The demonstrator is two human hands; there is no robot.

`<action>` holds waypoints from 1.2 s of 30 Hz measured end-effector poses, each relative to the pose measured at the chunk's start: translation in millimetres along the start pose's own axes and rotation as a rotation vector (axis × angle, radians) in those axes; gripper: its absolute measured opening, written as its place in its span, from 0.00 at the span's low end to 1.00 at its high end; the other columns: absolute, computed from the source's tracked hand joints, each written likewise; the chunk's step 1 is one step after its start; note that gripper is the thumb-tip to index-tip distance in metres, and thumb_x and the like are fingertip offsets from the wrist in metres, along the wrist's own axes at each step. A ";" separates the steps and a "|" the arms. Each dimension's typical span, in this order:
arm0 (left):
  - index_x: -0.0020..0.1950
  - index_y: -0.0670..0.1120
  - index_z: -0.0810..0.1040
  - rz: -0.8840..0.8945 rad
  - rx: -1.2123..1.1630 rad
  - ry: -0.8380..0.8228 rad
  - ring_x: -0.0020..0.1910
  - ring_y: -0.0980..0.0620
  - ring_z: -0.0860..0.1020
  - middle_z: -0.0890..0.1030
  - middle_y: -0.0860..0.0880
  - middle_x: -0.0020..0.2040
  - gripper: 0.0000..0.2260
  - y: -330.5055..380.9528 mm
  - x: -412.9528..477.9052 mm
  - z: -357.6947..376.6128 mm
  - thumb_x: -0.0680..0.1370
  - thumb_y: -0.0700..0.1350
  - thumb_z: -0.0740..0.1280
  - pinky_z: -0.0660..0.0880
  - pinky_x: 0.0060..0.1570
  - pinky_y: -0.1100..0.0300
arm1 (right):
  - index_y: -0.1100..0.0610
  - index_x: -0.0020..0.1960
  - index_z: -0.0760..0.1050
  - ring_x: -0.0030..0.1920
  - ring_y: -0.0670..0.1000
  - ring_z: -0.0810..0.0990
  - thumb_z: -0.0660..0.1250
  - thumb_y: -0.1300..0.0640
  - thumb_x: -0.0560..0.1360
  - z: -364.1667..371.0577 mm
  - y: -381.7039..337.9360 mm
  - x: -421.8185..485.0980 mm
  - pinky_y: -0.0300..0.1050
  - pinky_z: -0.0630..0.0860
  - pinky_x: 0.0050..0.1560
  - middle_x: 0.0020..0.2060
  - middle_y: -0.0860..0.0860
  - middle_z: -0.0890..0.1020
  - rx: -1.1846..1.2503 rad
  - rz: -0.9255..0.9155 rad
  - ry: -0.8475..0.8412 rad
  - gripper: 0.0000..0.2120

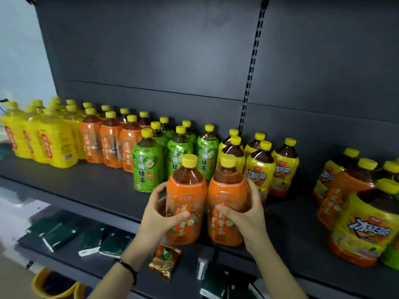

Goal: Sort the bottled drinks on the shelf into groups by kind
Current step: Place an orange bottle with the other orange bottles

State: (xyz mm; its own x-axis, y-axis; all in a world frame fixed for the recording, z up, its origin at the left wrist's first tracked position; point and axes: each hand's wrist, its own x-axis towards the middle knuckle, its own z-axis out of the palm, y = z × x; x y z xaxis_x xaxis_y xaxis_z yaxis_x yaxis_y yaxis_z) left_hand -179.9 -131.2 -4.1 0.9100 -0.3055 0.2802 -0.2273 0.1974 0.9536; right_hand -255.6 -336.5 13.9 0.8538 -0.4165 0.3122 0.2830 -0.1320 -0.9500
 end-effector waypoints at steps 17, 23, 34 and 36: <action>0.68 0.63 0.63 0.066 0.192 0.170 0.62 0.57 0.75 0.72 0.53 0.66 0.39 -21.5 113.9 -304.7 0.61 0.59 0.77 0.76 0.57 0.53 | 0.18 0.62 0.48 0.67 0.44 0.62 0.78 0.42 0.60 320.8 30.1 39.4 0.46 0.71 0.62 0.67 0.36 0.54 -0.094 -0.019 -0.008 0.47; 0.72 0.56 0.62 0.084 0.259 0.258 0.65 0.50 0.72 0.71 0.53 0.66 0.38 -24.5 159.1 -352.7 0.67 0.53 0.77 0.71 0.64 0.47 | 0.20 0.64 0.50 0.68 0.50 0.65 0.76 0.39 0.59 370.7 39.1 68.7 0.57 0.72 0.65 0.64 0.40 0.61 -0.160 -0.010 0.056 0.45; 0.67 0.53 0.75 0.144 0.934 0.363 0.60 0.34 0.68 0.70 0.38 0.61 0.48 -37.4 207.2 -398.9 0.61 0.82 0.46 0.65 0.59 0.43 | 0.31 0.64 0.55 0.67 0.52 0.68 0.77 0.41 0.61 436.0 70.7 116.1 0.55 0.73 0.64 0.69 0.48 0.64 -0.092 0.027 0.216 0.41; 0.66 0.52 0.75 0.188 0.962 0.376 0.57 0.33 0.69 0.70 0.37 0.59 0.46 -38.6 215.1 -401.1 0.62 0.81 0.48 0.67 0.56 0.42 | 0.29 0.62 0.56 0.68 0.51 0.68 0.76 0.40 0.61 445.7 75.8 123.4 0.53 0.73 0.64 0.69 0.48 0.64 -0.091 0.000 0.231 0.39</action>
State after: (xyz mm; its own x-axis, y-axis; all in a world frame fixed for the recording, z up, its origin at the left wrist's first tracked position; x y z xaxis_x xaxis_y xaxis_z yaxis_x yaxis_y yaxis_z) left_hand 163.6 169.1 -24.9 0.8430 -0.0050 0.5379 -0.4056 -0.6626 0.6296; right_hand 65.9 2.9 -17.2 0.7285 -0.6094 0.3128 0.2337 -0.2082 -0.9498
